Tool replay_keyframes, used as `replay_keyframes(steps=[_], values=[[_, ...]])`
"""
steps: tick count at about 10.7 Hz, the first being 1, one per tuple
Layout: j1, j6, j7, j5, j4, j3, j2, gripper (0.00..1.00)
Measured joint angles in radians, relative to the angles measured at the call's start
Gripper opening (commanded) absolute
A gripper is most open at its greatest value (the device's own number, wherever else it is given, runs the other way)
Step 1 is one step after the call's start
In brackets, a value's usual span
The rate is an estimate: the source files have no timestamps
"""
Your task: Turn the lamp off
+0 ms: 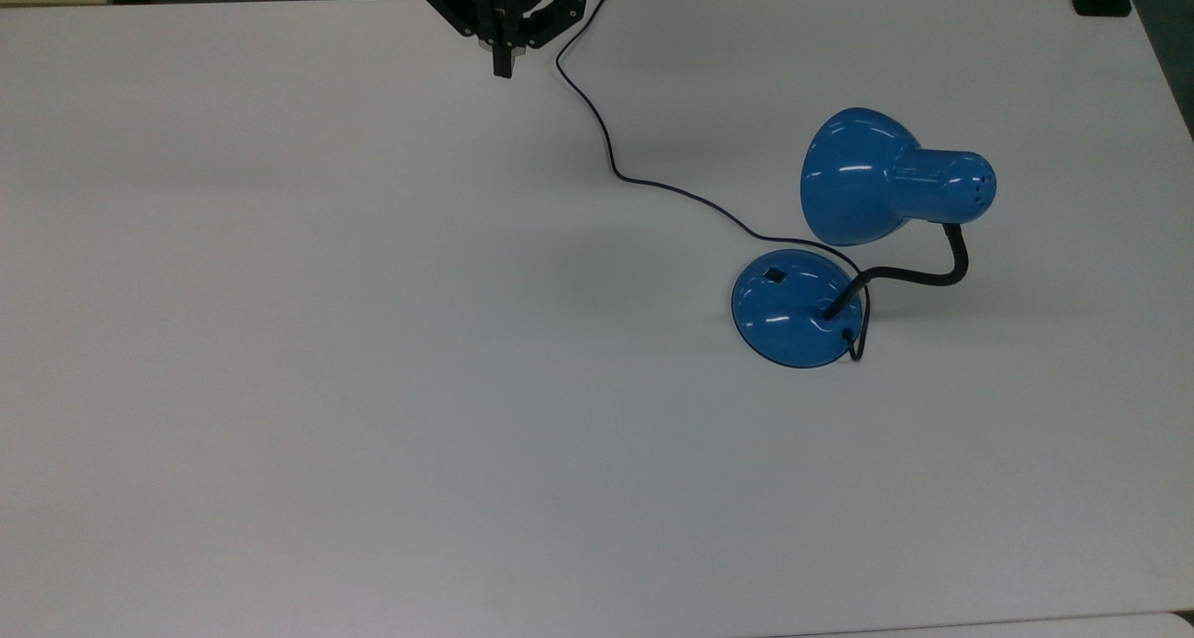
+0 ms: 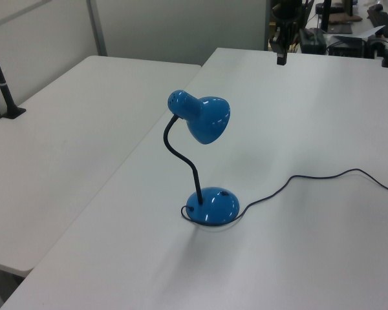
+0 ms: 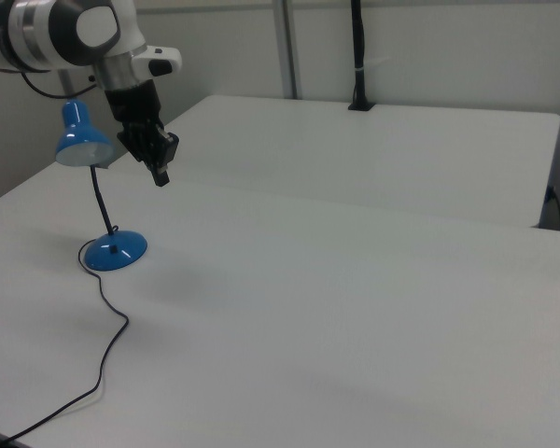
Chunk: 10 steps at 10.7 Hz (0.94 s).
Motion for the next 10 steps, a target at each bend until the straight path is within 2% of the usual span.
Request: replay_keyframes(steps=[1,2,3,4,5,6,7,10], values=[[0.047,0.000,0.000,0.001,0.000,-0.046,0.000,0.07],[0.083,0.000,0.000,0.001,0.000,-0.082,0.000,0.24],[0.103,0.000,0.000,0.001,0.000,-0.100,0.000,0.27],[0.109,0.000,0.000,0.001,0.000,-0.105,0.000,0.40],[0.109,0.000,0.000,0.001,0.000,-0.105,0.000,0.66],[0.109,0.000,0.000,0.001,0.000,-0.106,0.000,0.88],[0.109,-0.001,0.000,0.001,0.000,-0.107,0.000,0.99],[0.109,-0.011,-0.002,0.001,0.000,-0.107,0.000,1.00]])
